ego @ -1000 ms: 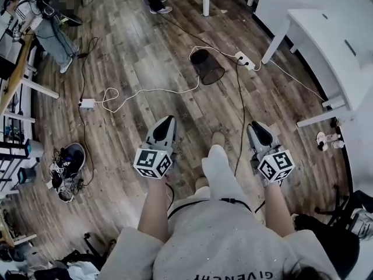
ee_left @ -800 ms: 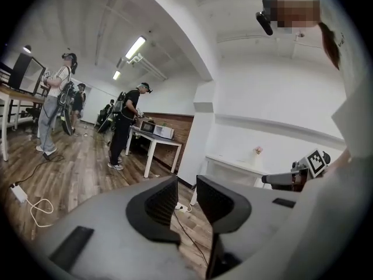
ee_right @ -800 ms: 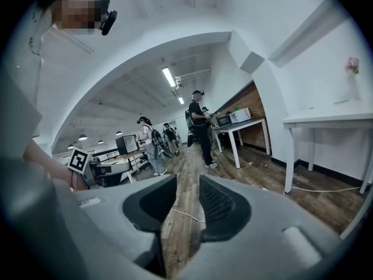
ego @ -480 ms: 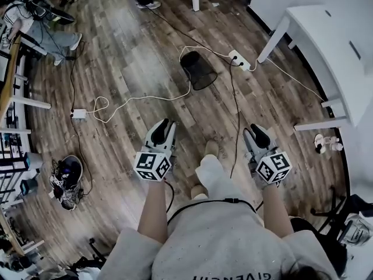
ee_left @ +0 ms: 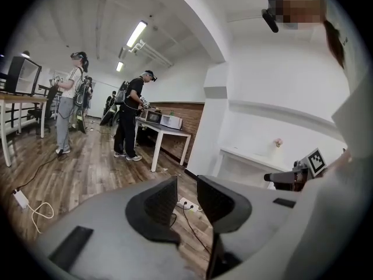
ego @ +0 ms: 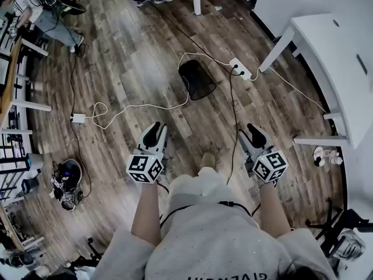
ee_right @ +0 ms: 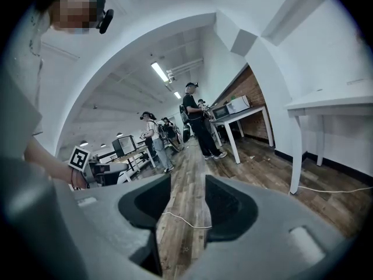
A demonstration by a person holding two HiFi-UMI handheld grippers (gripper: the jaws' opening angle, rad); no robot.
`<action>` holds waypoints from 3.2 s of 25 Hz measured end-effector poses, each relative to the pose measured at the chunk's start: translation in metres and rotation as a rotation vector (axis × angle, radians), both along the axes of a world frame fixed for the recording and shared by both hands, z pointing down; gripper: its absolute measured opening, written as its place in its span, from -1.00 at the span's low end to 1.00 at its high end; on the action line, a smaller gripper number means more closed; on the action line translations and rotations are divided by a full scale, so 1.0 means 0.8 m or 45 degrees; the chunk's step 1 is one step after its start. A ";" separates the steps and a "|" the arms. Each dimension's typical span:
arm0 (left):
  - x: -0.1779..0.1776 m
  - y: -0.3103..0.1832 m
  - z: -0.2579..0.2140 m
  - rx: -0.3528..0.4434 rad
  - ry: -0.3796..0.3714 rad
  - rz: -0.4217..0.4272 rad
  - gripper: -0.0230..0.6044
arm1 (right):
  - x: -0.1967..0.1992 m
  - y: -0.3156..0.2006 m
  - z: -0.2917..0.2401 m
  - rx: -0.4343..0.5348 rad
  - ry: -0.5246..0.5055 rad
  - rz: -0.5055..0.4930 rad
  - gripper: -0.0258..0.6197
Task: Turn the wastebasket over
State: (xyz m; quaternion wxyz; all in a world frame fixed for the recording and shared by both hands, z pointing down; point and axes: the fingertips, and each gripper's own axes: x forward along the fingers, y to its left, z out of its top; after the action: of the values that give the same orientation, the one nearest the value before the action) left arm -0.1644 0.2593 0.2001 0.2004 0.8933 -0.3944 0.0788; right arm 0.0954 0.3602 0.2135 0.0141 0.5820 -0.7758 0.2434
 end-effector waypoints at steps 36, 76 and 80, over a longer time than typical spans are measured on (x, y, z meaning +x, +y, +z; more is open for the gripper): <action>0.101 -0.249 0.145 -0.268 -0.033 0.079 -0.60 | 0.046 -0.281 0.123 -0.252 -0.026 -0.106 -0.27; 0.183 -0.359 0.485 -0.554 -0.093 -0.021 -0.48 | 0.080 -0.450 0.487 -0.553 0.315 -0.673 -0.24; 0.191 -0.357 0.530 -0.566 -0.128 -0.015 -0.43 | 0.090 -0.462 0.529 -0.545 0.319 -0.670 -0.24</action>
State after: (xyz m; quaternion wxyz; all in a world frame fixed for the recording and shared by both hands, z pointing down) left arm -0.0119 -0.0267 0.6238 0.3727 0.8199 -0.3821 0.2071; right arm 0.1676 -0.0094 0.6364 0.2927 0.3717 -0.8227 0.3151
